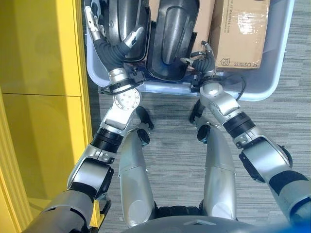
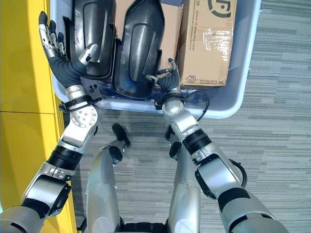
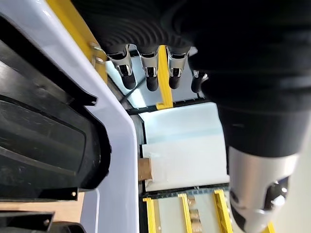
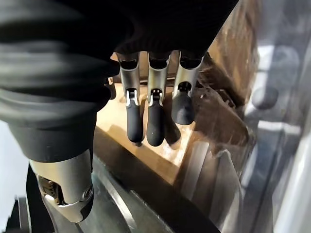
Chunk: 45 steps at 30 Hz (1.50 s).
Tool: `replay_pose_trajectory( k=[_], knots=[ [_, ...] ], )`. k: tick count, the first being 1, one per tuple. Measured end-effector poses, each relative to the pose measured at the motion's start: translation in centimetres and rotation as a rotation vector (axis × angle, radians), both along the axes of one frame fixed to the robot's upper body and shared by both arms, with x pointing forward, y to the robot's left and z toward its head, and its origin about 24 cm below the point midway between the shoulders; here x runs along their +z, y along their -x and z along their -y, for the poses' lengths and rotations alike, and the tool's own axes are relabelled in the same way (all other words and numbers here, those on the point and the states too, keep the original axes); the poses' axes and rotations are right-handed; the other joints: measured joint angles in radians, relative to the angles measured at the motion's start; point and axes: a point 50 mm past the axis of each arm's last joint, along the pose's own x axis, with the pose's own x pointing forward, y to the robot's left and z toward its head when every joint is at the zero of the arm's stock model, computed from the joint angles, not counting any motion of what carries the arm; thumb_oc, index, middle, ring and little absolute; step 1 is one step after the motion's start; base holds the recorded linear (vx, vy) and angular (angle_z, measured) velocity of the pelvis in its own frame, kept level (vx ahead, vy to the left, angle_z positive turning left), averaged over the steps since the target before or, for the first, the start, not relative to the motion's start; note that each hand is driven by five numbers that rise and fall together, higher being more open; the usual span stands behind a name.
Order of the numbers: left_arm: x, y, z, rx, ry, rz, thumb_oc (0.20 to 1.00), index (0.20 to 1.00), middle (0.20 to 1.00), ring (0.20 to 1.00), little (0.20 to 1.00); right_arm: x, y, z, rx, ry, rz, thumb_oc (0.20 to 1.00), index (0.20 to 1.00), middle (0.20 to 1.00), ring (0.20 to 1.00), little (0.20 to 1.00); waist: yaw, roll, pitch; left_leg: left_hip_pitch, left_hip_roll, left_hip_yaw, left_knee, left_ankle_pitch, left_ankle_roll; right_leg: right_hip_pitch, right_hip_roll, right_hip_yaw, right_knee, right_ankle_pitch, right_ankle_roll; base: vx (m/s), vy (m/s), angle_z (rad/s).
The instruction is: Move parts from the plastic box to the shelf.
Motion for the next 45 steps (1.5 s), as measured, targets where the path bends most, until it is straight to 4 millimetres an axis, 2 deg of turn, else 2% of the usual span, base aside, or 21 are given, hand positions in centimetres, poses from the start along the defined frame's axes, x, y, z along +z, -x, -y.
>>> replay_pose_trajectory(
  k=[5,14,15,16,23,33,35,37,40,42,43,45],
  knots=[
    [0.0,0.0,0.2,-0.016,0.034,-0.002,1.0,1.0,1.0,1.0,1.0,0.5,-0.4,-0.5,-0.009,0.075,-0.014,1.0,1.0,1.0,1.0,1.0,0.008,0.0,0.0,-0.005,-0.004,-0.002,0.006,0.0,0.001,-0.001,-0.012,-0.006,0.013,-0.009,0.0,0.04,0.076,0.06],
    [0.5,0.2,0.2,-0.043,0.068,0.012,1.0,1.0,1.0,1.0,1.0,0.6,-1.0,1.0,-0.083,0.123,-0.015,1.0,1.0,1.0,1.0,1.0,0.014,0.0,0.0,-0.036,-0.016,-0.03,0.031,-0.008,0.008,-0.006,-0.037,-0.028,0.041,-0.02,0.003,0.04,0.078,0.09],
    [0.5,0.2,0.2,-0.044,0.068,0.012,1.0,1.0,1.0,1.0,1.0,0.6,-1.0,1.0,-0.087,0.137,-0.007,0.859,0.859,0.859,0.859,0.859,0.014,0.0,0.0,-0.038,-0.017,-0.03,0.031,-0.011,0.004,-0.007,-0.039,-0.027,0.042,-0.021,0.003,0.03,0.057,0.04],
    [0.6,0.2,0.2,-0.045,0.068,0.013,1.0,1.0,1.0,1.0,1.0,1.1,-1.1,1.0,-0.093,0.158,0.013,0.2,0.2,0.2,0.2,0.2,0.015,0.0,0.0,-0.044,-0.019,-0.03,0.032,-0.011,0.004,-0.013,-0.041,-0.028,0.044,-0.028,0.006,0.03,0.041,0.04],
    [0.6,0.2,0.4,-0.053,0.075,0.014,1.0,1.0,1.0,1.0,1.0,1.8,-1.1,1.3,-0.1,0.058,0.027,0.2,0.2,0.2,0.2,0.2,0.011,0.001,-0.001,-0.076,-0.017,-0.042,0.036,-0.007,0.003,-0.034,-0.047,-0.043,0.053,-0.031,0.002,0.01,-0.004,0.05],
    [0.5,0.2,1.2,-0.083,0.089,0.008,1.0,1.0,1.0,1.0,1.0,0.9,-0.9,1.5,-0.096,-0.028,0.063,0.2,0.2,0.2,0.2,0.2,0.01,0.016,-0.009,-0.069,-0.014,-0.036,0.026,0.008,0.008,-0.036,-0.044,-0.045,0.052,-0.031,0.003,-0.03,-0.042,0.0],
    [0.2,0.3,1.9,-0.106,0.068,0.001,1.0,1.0,1.0,1.0,1.0,0.7,-0.8,1.4,-0.087,-0.04,0.071,0.2,0.2,0.2,0.2,0.2,0.014,0.016,-0.009,-0.06,-0.011,-0.025,0.027,0.008,0.009,-0.035,-0.039,-0.036,0.05,-0.028,0.005,-0.05,-0.04,-0.09],
    [0.4,0.4,2.2,-0.123,0.053,0.007,1.0,1.0,1.0,1.0,1.0,0.6,-0.8,1.0,-0.071,-0.063,0.076,0.2,0.2,0.2,0.2,0.2,0.016,0.017,-0.008,-0.047,-0.004,-0.015,0.027,0.008,0.01,-0.032,-0.029,-0.029,0.045,-0.02,-0.006,-0.06,-0.08,-0.18],
    [0.3,0.4,2.6,-0.176,-0.04,0.004,1.0,1.0,1.0,1.0,1.0,-1.3,-0.4,0.7,-0.041,-0.117,0.039,0.2,0.2,0.2,0.2,0.2,0.021,0.026,-0.007,0.023,0.002,0.006,0.002,0.012,0.002,0.012,-0.012,-0.013,0.031,-0.018,-0.007,-0.05,-0.087,-0.16],
    [-0.8,0.6,2.6,-0.194,-0.098,-0.039,1.0,1.0,1.0,1.0,1.0,-3.0,0.2,0.8,-0.035,-0.123,0.008,0.2,0.2,0.2,0.2,0.2,0.018,0.028,-0.007,0.086,0.002,0.023,-0.027,0.014,-0.002,0.062,-0.001,-0.006,0.008,-0.016,-0.005,-0.04,-0.068,-0.16],
    [-1.6,0.6,1.8,-0.178,-0.12,-0.067,1.0,1.0,1.0,1.0,1.0,-4.2,0.4,1.6,-0.061,-0.124,-0.024,0.2,0.2,0.2,0.2,0.2,0.015,0.03,-0.007,0.118,0.004,0.034,-0.032,0.012,-0.005,0.083,0.005,0.004,0.002,-0.015,-0.004,-0.04,-0.083,-0.23],
    [-2.5,0.7,0.6,-0.15,-0.115,-0.101,1.0,1.0,1.0,1.0,1.0,-5.1,0.9,1.8,-0.062,-0.13,-0.044,0.2,0.2,0.2,0.2,0.2,0.014,0.032,-0.007,0.167,0.011,0.043,-0.041,0.011,-0.007,0.125,0.02,0.01,-0.007,-0.013,-0.004,-0.03,-0.08,-0.21]
  ],
)
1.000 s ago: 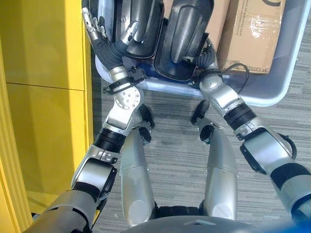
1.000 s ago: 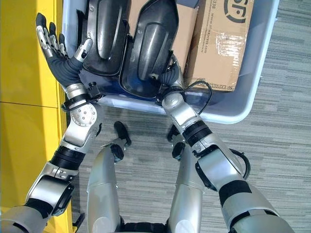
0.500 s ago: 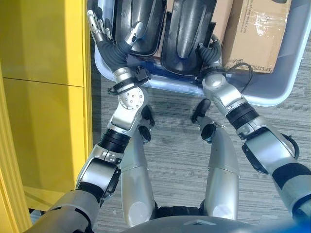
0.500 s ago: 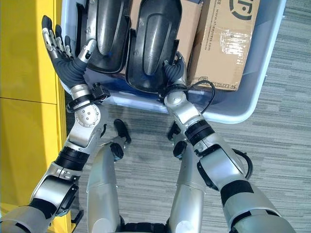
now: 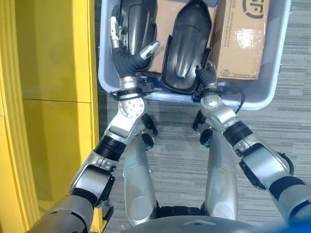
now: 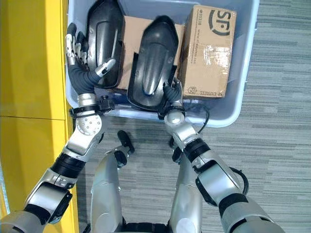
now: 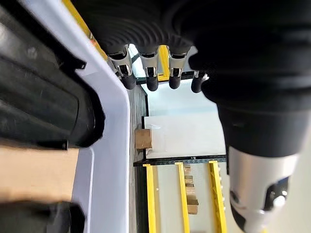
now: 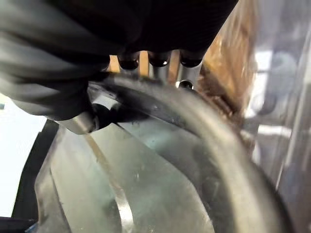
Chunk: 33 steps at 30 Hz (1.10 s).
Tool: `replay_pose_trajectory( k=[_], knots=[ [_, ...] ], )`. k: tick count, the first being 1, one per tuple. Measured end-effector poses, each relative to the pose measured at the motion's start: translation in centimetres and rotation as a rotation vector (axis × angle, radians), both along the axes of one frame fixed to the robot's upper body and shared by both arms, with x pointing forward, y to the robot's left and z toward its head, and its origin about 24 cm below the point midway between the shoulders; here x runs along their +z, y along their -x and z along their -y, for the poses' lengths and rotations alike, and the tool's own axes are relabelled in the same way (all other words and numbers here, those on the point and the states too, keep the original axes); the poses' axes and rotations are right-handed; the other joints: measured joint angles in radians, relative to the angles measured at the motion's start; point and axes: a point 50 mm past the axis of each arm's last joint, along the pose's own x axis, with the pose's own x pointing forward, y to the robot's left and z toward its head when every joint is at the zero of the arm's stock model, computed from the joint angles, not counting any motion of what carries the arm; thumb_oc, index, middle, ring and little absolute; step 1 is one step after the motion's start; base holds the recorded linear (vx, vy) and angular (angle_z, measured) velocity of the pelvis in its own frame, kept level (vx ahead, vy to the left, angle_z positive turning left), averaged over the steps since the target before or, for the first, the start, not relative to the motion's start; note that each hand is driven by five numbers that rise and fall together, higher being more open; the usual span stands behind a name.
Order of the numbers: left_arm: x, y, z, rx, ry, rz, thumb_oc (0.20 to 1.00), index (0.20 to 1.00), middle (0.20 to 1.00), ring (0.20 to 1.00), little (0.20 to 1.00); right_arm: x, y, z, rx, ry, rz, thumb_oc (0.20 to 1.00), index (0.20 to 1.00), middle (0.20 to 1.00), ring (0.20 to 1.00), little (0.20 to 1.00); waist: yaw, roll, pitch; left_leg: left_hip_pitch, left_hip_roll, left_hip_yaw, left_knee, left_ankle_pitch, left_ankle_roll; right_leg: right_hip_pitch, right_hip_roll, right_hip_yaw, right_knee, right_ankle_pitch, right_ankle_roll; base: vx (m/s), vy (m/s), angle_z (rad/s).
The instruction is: Move parts from the plastic box to the shelf.
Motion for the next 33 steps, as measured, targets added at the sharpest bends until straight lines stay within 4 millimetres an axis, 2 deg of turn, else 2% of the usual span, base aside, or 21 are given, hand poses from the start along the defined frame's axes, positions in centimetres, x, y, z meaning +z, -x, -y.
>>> replay_pose_trajectory(
  k=[2,8,14,18,23,27,31,33],
  knots=[
    [-1.1,0.3,-1.0,0.025,0.005,-0.032,1.0,1.0,1.0,1.0,1.0,-0.5,0.6,-0.1,0.009,-0.005,0.0,0.2,0.2,0.2,0.2,0.2,-0.001,0.001,0.0,0.062,0.003,0.011,-0.018,-0.001,-0.005,0.048,0.011,0.012,-0.014,-0.001,0.001,-0.01,-0.042,-0.19],
    [-2.0,0.1,-1.3,-0.003,-0.011,-0.099,1.0,1.0,1.0,1.0,1.0,-1.1,0.5,0.7,-0.05,0.03,-0.027,0.2,0.2,0.2,0.2,0.2,-0.004,0.003,-0.001,0.192,-0.001,0.042,-0.077,0.01,-0.016,0.158,0.031,0.027,-0.072,0.009,0.024,0.02,-0.025,-0.11],
    [-2.5,-0.2,-1.3,-0.032,-0.044,-0.144,1.0,1.0,1.0,1.0,1.0,-0.7,0.3,2.0,-0.09,0.068,-0.011,0.2,0.2,0.2,0.2,0.2,-0.004,0.004,-0.001,0.256,-0.005,0.051,-0.098,0.012,-0.021,0.214,0.036,0.03,-0.085,0.011,0.02,0.03,-0.008,-0.03],
    [-3.1,-0.6,-1.1,-0.079,-0.043,-0.2,1.0,1.0,1.0,1.0,1.0,-0.6,0.3,2.0,-0.098,0.099,-0.006,0.2,0.2,0.2,0.2,0.2,-0.002,0.007,0.0,0.301,-0.01,0.055,-0.108,0.011,-0.022,0.252,0.035,0.033,-0.085,0.012,0.015,0.0,0.0,0.0],
    [-3.9,-1.0,-0.2,-0.18,-0.086,-0.283,1.0,1.0,1.0,1.0,1.0,0.7,-0.1,1.7,-0.098,0.162,0.033,0.2,0.2,0.2,0.2,0.2,0.002,0.007,0.0,0.322,-0.011,0.061,-0.106,0.01,-0.022,0.269,0.033,0.041,-0.086,0.01,0.02,0.0,-0.001,-0.02],
    [-4.7,-1.4,1.5,-0.297,-0.135,-0.384,1.0,1.0,1.0,1.0,1.0,1.9,-0.4,1.4,-0.094,0.21,0.069,0.2,0.2,0.2,0.2,0.2,0.003,0.008,0.001,0.324,-0.013,0.061,-0.106,0.01,-0.021,0.27,0.032,0.045,-0.086,0.011,0.025,0.01,0.02,0.0],
    [-6.3,-2.1,2.8,-0.387,-0.147,-0.537,1.0,1.0,1.0,1.0,1.0,3.7,-0.6,0.9,-0.096,0.329,0.151,0.2,0.2,0.2,0.2,0.2,-0.01,0.009,0.002,0.337,-0.013,0.067,-0.106,0.009,-0.02,0.279,0.032,0.051,-0.087,0.011,0.025,0.01,0.033,-0.03],
    [-6.4,-2.1,3.0,-0.41,-0.137,-0.556,1.0,1.0,1.0,1.0,1.0,4.4,-0.7,0.9,-0.102,0.344,0.172,0.2,0.2,0.2,0.2,0.2,-0.016,0.012,0.003,0.339,-0.015,0.068,-0.106,0.01,-0.02,0.279,0.032,0.052,-0.085,0.011,0.025,0.03,0.079,-0.01]
  ],
)
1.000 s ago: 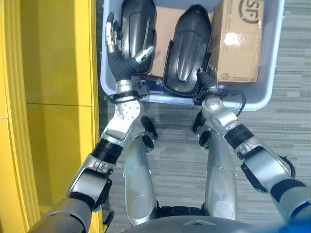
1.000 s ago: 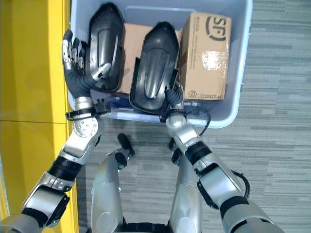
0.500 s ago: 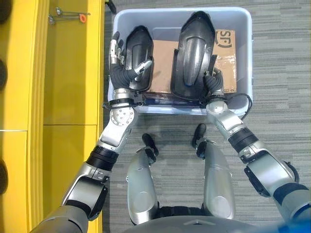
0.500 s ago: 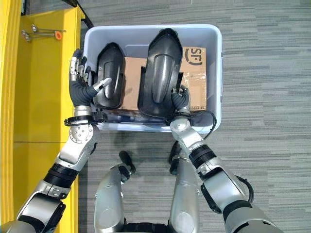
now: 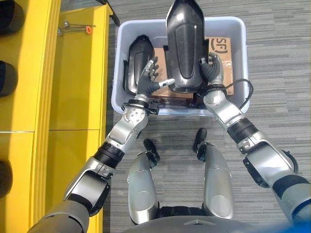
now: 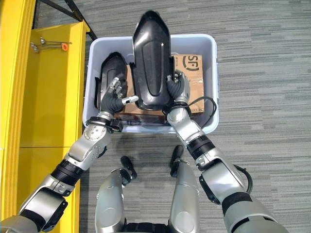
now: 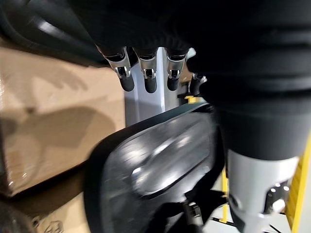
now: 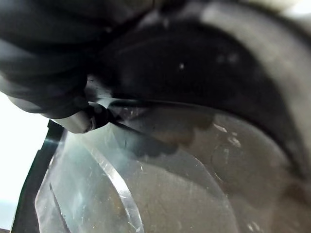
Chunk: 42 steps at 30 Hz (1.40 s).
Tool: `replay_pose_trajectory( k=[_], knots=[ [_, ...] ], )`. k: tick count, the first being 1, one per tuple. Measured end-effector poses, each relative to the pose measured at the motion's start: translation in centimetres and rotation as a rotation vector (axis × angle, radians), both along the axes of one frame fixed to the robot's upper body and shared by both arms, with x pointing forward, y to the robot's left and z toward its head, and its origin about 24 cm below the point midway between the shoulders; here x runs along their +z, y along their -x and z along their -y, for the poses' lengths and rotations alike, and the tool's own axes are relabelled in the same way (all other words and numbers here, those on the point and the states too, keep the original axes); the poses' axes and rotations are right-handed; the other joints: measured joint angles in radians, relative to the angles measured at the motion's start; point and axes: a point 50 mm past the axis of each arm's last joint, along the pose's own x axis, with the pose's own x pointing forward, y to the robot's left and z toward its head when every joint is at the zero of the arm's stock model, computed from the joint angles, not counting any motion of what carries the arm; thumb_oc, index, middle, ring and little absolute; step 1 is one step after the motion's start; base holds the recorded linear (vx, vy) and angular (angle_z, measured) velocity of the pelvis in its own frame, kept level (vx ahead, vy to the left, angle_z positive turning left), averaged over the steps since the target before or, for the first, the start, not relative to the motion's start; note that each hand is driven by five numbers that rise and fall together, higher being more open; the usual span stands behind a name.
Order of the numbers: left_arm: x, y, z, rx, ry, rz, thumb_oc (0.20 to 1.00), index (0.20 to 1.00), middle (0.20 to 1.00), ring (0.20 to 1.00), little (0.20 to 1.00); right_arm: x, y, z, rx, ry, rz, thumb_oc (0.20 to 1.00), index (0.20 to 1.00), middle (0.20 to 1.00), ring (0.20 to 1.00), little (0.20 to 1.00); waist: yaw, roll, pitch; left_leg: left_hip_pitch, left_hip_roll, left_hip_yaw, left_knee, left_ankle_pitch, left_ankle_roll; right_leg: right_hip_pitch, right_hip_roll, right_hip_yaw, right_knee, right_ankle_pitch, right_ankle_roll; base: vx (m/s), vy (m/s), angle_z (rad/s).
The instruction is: Move parts from the plastic box to the shelf.
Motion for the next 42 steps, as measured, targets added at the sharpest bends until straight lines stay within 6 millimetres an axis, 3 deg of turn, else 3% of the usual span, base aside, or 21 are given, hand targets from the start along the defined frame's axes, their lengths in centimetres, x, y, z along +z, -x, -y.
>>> replay_pose_trajectory(
  k=[1,4,11,32,42],
  knots=[
    [0.0,0.0,0.0,0.0,0.0,0.0,1.0,1.0,1.0,1.0,1.0,0.0,0.0,0.0,0.0,0.0,0.0,0.2,0.2,0.2,0.2,0.2,0.0,0.0,0.0,0.0,0.0,0.0,0.0,0.0,0.0,0.0,0.0,0.0,0.0,0.0,0.0,0.02,0.046,0.04],
    [1.0,-0.1,1.4,-0.127,0.119,-0.046,1.0,1.0,1.0,1.0,1.0,2.5,0.5,0.2,-0.017,0.109,0.135,0.2,0.2,0.2,0.2,0.2,-0.009,0.009,0.003,0.026,-0.01,0.007,-0.018,0.001,0.001,0.019,-0.004,0.004,-0.003,0.0,0.002,0.01,0.042,-0.02],
    [2.5,-0.4,1.9,-0.117,0.146,-0.036,1.0,1.0,1.0,1.0,1.0,4.7,0.9,0.2,-0.025,0.175,0.24,0.2,0.2,0.2,0.2,0.2,-0.021,0.01,0.003,0.033,-0.012,0.014,-0.025,0.002,0.0,0.019,-0.004,0.006,-0.004,0.001,-0.001,0.0,0.005,0.0],
    [4.2,-0.2,2.3,-0.125,0.391,-0.004,1.0,1.0,1.0,1.0,1.0,4.9,1.3,-0.9,-0.002,0.122,0.263,0.2,0.2,0.2,0.2,0.2,-0.051,0.009,0.004,0.018,-0.014,0.021,-0.033,0.002,-0.001,-0.005,-0.004,0.011,-0.001,0.0,-0.001,0.0,0.0,0.0],
    [4.6,-0.2,1.9,-0.139,0.435,0.007,1.0,1.0,1.0,1.0,1.0,6.2,2.1,-0.9,0.044,0.221,0.327,0.2,0.2,0.2,0.2,0.2,-0.064,0.006,0.004,0.018,-0.013,0.022,-0.033,0.001,-0.002,-0.005,0.002,0.02,-0.007,0.001,0.0,0.0,0.0,0.0]
  ],
)
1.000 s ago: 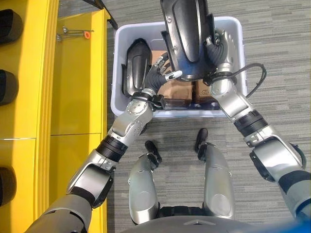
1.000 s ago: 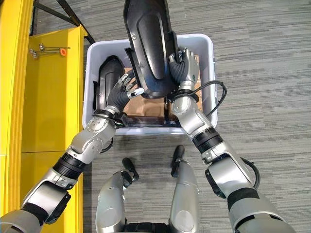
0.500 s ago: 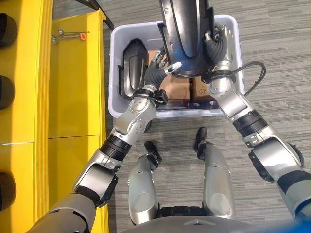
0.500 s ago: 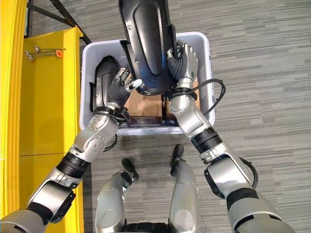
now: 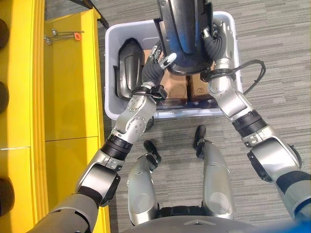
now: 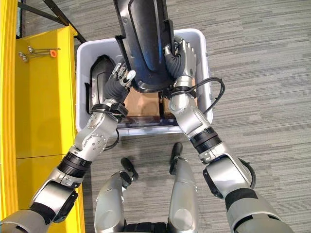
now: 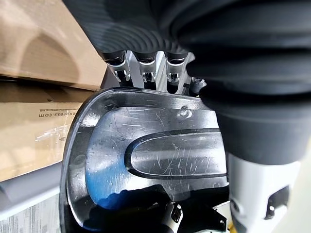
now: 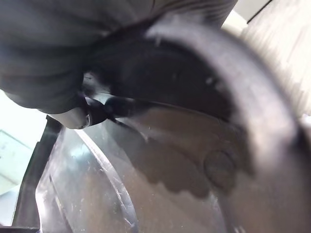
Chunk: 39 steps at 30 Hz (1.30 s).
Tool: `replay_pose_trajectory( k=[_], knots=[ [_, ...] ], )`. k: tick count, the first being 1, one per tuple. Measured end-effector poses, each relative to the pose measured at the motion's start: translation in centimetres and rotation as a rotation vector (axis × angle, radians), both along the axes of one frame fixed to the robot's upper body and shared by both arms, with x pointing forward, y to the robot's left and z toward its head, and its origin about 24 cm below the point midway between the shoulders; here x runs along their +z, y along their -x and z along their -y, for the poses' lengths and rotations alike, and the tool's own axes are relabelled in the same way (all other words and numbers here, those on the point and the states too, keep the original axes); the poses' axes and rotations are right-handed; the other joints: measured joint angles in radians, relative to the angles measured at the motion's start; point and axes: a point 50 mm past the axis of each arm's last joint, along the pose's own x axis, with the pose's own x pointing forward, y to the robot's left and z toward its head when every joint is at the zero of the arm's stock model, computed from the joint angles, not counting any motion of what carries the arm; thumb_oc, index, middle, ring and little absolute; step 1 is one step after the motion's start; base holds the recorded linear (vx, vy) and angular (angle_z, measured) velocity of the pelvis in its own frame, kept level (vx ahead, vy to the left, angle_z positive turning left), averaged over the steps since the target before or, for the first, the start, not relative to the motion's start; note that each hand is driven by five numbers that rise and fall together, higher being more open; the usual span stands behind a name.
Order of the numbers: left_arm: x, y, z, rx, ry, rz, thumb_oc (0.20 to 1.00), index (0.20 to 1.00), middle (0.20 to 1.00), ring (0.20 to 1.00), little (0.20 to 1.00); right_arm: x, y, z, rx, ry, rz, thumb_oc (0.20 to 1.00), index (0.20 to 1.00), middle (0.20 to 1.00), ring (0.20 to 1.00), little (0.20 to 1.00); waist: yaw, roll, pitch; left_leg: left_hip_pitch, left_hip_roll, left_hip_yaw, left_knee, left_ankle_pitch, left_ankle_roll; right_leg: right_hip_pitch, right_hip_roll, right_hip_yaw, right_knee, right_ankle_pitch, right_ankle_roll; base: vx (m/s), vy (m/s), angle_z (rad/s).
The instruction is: Move parts from the plastic box to the shelf.
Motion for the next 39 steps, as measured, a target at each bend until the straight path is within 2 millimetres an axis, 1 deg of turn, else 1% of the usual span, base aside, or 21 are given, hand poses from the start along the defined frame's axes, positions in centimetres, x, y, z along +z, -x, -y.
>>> replay_pose_trajectory(
  k=[1,2,3,6,9,11,13,14,15,18,24,25,28,29,31,33,34,36,37,38,39],
  knots=[
    [0.1,0.0,0.0,0.0,0.003,0.004,0.959,0.959,0.959,0.959,0.959,0.0,0.2,0.0,0.007,0.009,0.006,0.2,0.2,0.2,0.2,0.2,0.0,-0.001,0.0,0.0,0.0,0.0,0.001,0.0,0.0,0.0,0.0,0.001,0.0,0.0,0.0,0.0,0.0,0.0],
    [0.3,0.1,-0.2,0.004,0.008,0.011,0.448,0.448,0.448,0.448,0.448,0.2,0.4,-0.1,0.012,0.037,0.016,0.2,0.2,0.2,0.2,0.2,-0.003,-0.004,0.002,0.0,0.0,0.001,0.0,0.0,0.0,0.0,0.001,0.003,-0.001,0.0,0.002,0.0,0.0,0.0],
    [0.2,0.0,-0.2,0.006,0.002,-0.002,0.2,0.2,0.2,0.2,0.2,0.2,0.4,-0.1,0.014,0.055,0.016,0.2,0.2,0.2,0.2,0.2,-0.004,-0.005,0.002,0.0,0.0,0.002,0.001,0.0,0.0,0.0,0.001,0.004,-0.001,0.0,0.004,0.0,0.0,0.0],
    [0.0,-0.2,-0.7,0.026,-0.014,-0.036,0.2,0.2,0.2,0.2,0.2,0.4,0.6,-0.3,0.021,0.119,0.027,0.2,0.2,0.2,0.2,0.2,-0.005,-0.01,0.002,0.001,0.002,0.002,0.002,0.0,0.0,0.0,0.002,0.004,-0.001,0.001,0.004,0.0,0.0,0.0],
    [-0.6,-0.6,-0.9,0.045,-0.042,-0.078,0.2,0.2,0.2,0.2,0.2,0.6,1.2,-1.5,0.086,0.293,0.07,0.2,0.2,0.2,0.2,0.2,-0.005,-0.015,0.003,0.009,0.002,0.001,0.004,-0.001,0.0,0.009,0.003,0.003,-0.001,0.003,0.001,0.0,-0.011,0.0],
    [-1.0,-0.7,-1.0,0.053,-0.045,-0.1,0.2,0.2,0.2,0.2,0.2,0.5,1.4,-2.0,0.107,0.346,0.075,0.2,0.2,0.2,0.2,0.2,0.001,-0.018,0.002,0.018,0.002,0.0,0.002,-0.001,-0.001,0.023,0.004,0.001,-0.007,0.004,0.002,-0.04,-0.023,0.01],
    [-1.0,-0.7,-1.1,0.055,-0.047,-0.099,0.2,0.2,0.2,0.2,0.2,0.5,1.4,-2.0,0.113,0.355,0.07,0.2,0.2,0.2,0.2,0.2,0.003,-0.022,0.001,0.021,0.002,0.0,0.002,-0.001,-0.001,0.027,0.005,-0.001,-0.01,0.012,0.002,0.0,0.0,0.0],
    [-0.9,-0.7,-1.3,0.061,-0.054,-0.098,0.2,0.2,0.2,0.2,0.2,0.5,1.5,-2.1,0.117,0.354,0.067,0.2,0.2,0.2,0.2,0.2,0.003,-0.024,0.002,0.024,0.003,-0.001,0.001,-0.002,-0.001,0.032,0.005,-0.001,-0.016,0.007,0.009,-0.08,-0.042,0.0],
    [-1.0,-0.7,-1.3,0.064,-0.056,-0.101,0.2,0.2,0.2,0.2,0.2,0.4,1.4,-2.2,0.131,0.35,0.052,0.2,0.2,0.2,0.2,0.2,0.002,-0.025,0.001,0.032,0.001,0.0,0.0,-0.001,0.0,0.045,0.005,-0.005,-0.02,0.02,0.003,-0.07,-0.038,0.01],
    [-1.0,-0.8,-1.7,0.072,-0.066,-0.101,0.2,0.2,0.2,0.2,0.2,0.2,1.4,-2.3,0.147,0.336,0.036,0.2,0.2,0.2,0.2,0.2,0.001,-0.026,0.001,0.043,0.001,-0.002,-0.003,-0.002,0.001,0.064,0.007,-0.007,-0.041,0.022,0.007,0.0,0.0,0.0],
    [-1.1,-0.8,-2.1,0.084,-0.078,-0.1,0.2,0.2,0.2,0.2,0.2,-0.2,1.4,-2.3,0.159,0.305,0.008,0.2,0.2,0.2,0.2,0.2,0.0,-0.028,-0.002,0.096,-0.005,0.0,-0.025,-0.006,0.005,0.131,0.008,-0.014,-0.085,0.032,0.027,0.0,0.0,0.0],
    [-1.1,-0.8,-2.1,0.088,-0.081,-0.101,0.2,0.2,0.2,0.2,0.2,-0.4,1.4,-2.3,0.16,0.287,-0.004,0.2,0.2,0.2,0.2,0.2,0.0,-0.029,-0.003,0.111,-0.01,0.001,-0.039,-0.006,0.011,0.147,0.008,-0.016,-0.099,0.034,0.027,0.0,0.0,0.0],
    [-1.2,-0.8,-2.2,0.107,-0.108,-0.089,0.2,0.2,0.2,0.2,0.2,-1.0,1.4,-2.4,0.174,0.242,-0.029,0.2,0.2,0.2,0.2,0.2,0.002,-0.031,-0.006,0.155,-0.025,0.005,-0.076,0.006,0.005,0.189,0.006,-0.021,-0.123,0.04,0.031,-0.01,-0.01,0.04],
    [-1.3,-0.8,-2.3,0.111,-0.112,-0.091,0.2,0.2,0.2,0.2,0.2,-1.4,1.4,-2.3,0.177,0.22,-0.042,0.2,0.2,0.2,0.2,0.2,0.003,-0.031,-0.006,0.17,-0.028,0.005,-0.085,0.009,0.003,0.204,0.007,-0.023,-0.13,0.042,0.031,0.0,-0.028,0.08],
    [-2.6,-0.2,-2.6,0.136,-0.148,-0.105,0.2,0.2,0.2,0.2,0.2,-3.9,1.8,-2.5,0.204,0.12,-0.109,0.2,0.2,0.2,0.2,0.2,0.001,-0.031,-0.015,0.234,-0.041,0.004,-0.128,0.016,-0.001,0.261,0.006,-0.028,-0.142,0.038,0.034,0.01,-0.055,0.1],
    [-3.7,0.1,-2.9,0.148,-0.163,-0.13,0.2,0.2,0.2,0.2,0.2,-5.8,2.0,-2.8,0.218,0.075,-0.17,0.2,0.2,0.2,0.2,0.2,0.01,-0.03,-0.077,0.206,-0.044,0.0,-0.139,0.013,-0.002,0.238,0.003,-0.031,-0.137,0.027,0.039,0.04,-0.12,0.1],
    [-3.8,0.3,-2.9,0.151,-0.172,-0.124,0.2,0.2,0.2,0.2,0.2,-6.3,2.1,-2.7,0.233,0.039,-0.187,0.2,0.2,0.2,0.2,0.2,0.013,-0.032,-0.078,0.22,-0.053,-0.006,-0.148,0.02,-0.002,0.251,0.001,-0.034,-0.13,0.027,0.039,0.02,-0.123,0.28],
    [-4.5,0.5,-3.0,0.165,-0.206,-0.146,0.2,0.2,0.2,0.2,0.2,-8.0,2.4,-2.6,0.245,-0.014,-0.244,0.2,0.2,0.2,0.2,0.2,0.0,-0.031,-0.087,0.239,-0.063,-0.048,-0.162,0.021,-0.004,0.292,-0.001,-0.032,-0.109,0.0,0.045,0.0,-0.121,0.56],
    [-4.9,0.6,-2.9,0.164,-0.215,-0.154,0.2,0.2,0.2,0.2,0.2,-8.9,2.6,-2.5,0.247,-0.04,-0.27,0.2,0.2,0.2,0.2,0.2,0.002,-0.032,-0.11,0.232,-0.071,-0.075,-0.168,0.021,-0.005,0.297,0.0,-0.018,-0.093,-0.023,0.058,0.0,-0.125,1.07],
    [-5.5,0.8,-2.5,0.148,-0.234,-0.168,0.2,0.2,0.2,0.2,0.2,-10.2,3.0,-2.1,0.244,-0.084,-0.31,0.2,0.2,0.2,0.2,0.2,-0.001,-0.03,-0.15,0.215,-0.088,-0.136,-0.188,0.041,-0.008,0.299,0.005,0.027,-0.062,-0.061,0.062,0.03,-0.136,1.42],
    [-5.7,1.0,-2.3,0.15,-0.265,-0.165,0.2,0.2,0.2,0.2,0.2,-11.1,3.3,-1.9,0.248,-0.111,-0.336,0.2,0.2,0.2,0.2,0.2,-0.006,-0.029,-0.178,0.214,-0.102,-0.181,-0.216,0.066,-0.01,0.302,0.012,0.071,-0.05,-0.088,0.073,0.07,-0.153,1.52]
  ],
)
